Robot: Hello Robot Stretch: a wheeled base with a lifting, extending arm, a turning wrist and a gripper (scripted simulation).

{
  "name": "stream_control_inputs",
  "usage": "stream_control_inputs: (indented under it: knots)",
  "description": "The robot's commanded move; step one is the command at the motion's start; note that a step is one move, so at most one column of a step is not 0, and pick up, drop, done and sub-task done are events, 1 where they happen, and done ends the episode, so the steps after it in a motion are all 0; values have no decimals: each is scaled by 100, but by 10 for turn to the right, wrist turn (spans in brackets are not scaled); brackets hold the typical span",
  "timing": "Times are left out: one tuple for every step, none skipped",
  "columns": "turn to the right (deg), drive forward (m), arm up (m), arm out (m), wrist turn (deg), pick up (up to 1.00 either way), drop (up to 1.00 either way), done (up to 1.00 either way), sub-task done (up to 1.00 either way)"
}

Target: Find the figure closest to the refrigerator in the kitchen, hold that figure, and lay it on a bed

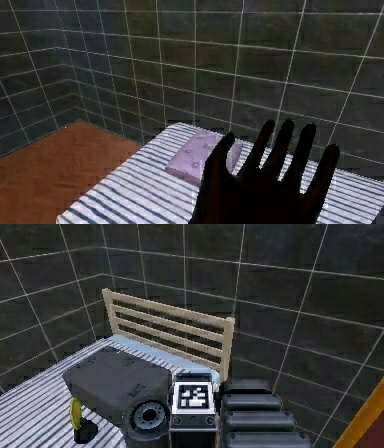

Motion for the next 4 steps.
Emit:
stream_control_inputs:
  knots:
    - [0, 0, 0, 30, 0, 0, 0, 0, 0]
    - [0, 0, 0, 0, 390, 0, 0, 0, 0]
    - [0, 0, -22, 0, 0, 0, 0, 0, 0]
    - [0, 0, -32, 0, 0, 0, 0, 0, 0]
